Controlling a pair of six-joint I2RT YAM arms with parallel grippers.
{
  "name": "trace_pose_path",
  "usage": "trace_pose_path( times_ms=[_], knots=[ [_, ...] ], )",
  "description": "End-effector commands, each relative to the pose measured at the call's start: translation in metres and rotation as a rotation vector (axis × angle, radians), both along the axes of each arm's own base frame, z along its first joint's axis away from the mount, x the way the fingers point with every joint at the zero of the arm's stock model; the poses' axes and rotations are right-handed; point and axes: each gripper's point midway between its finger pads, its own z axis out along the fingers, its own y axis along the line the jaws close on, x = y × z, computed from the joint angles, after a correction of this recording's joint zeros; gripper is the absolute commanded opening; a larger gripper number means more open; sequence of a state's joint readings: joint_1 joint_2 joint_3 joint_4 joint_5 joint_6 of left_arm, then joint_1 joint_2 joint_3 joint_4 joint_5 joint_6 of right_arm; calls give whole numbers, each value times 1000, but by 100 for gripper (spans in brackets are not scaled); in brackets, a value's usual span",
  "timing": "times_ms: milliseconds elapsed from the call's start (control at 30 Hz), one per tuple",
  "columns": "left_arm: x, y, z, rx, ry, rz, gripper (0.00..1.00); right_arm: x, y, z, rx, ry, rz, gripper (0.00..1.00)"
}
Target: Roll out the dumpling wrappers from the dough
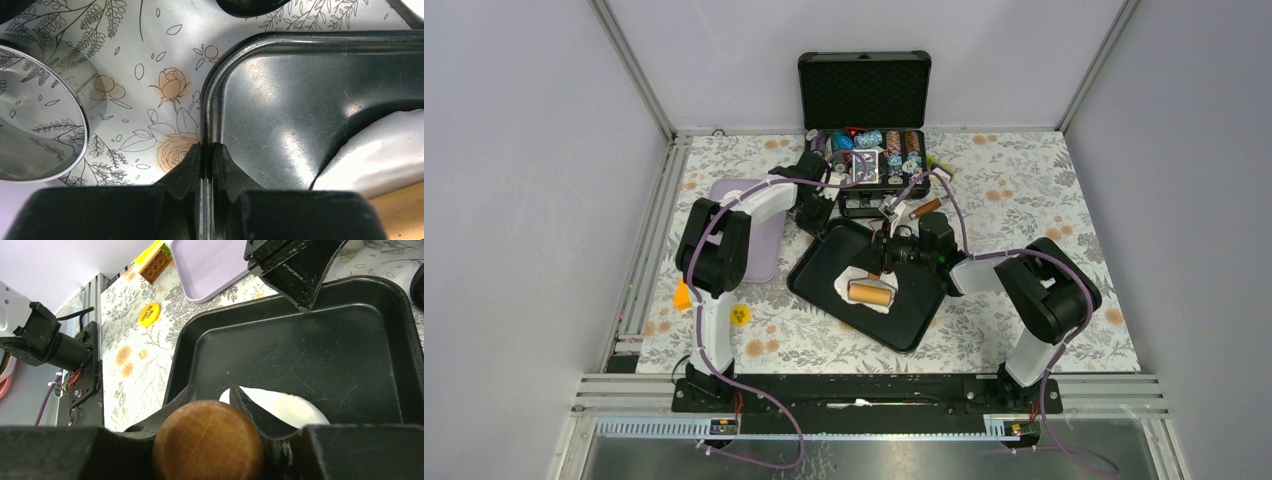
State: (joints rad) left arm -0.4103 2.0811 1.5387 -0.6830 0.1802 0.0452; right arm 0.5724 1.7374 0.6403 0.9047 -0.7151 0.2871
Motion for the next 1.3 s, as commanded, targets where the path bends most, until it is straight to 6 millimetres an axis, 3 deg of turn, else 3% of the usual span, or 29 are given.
trace_pose_path(
  times_ms=[0, 333, 400, 600, 633, 667, 767, 867, 900, 1000, 1100, 1167, 1267],
  knots=[
    [-6, 18, -22, 92, 44, -13, 0, -91, -28, -83, -213, 326, 156, 0],
    [-6, 19, -23, 97, 46, -9, 0, -98, -24, -75, -196, 305, 189, 0],
    [-6, 18, -22, 92, 43, -11, 0, -91, -15, -51, -140, 277, 211, 0],
    [-8, 13, -13, 52, 15, -34, 0, -34, 13, 71, 66, 65, 238, 0],
    [-6, 12, -7, 41, -2, -35, 3, -26, 15, 90, 93, 39, 228, 0],
    [-5, 10, -1, 27, -13, -35, 13, -22, 15, 102, 115, 27, 224, 0],
    [-5, 3, 23, -49, -42, -28, 59, -16, 11, 130, 159, -4, 216, 0],
    [-3, 0, 48, -94, -95, -24, 93, -14, 1, 150, 187, -15, 204, 0],
    [-1, 1, 58, -104, -115, -22, 98, -13, -4, 157, 201, -23, 197, 0],
    [3, 4, 94, -164, -173, -11, 99, -5, -23, 185, 274, -63, 146, 0],
    [2, 7, 147, -287, -230, -17, 99, -3, -40, 212, 350, -96, 111, 0],
    [-9, 3, 186, -385, -268, -63, 99, -4, -45, 224, 378, -101, 92, 0],
    [-43, -10, 239, -521, -328, -192, 99, -6, -49, 233, 412, -104, 66, 0]
  ],
)
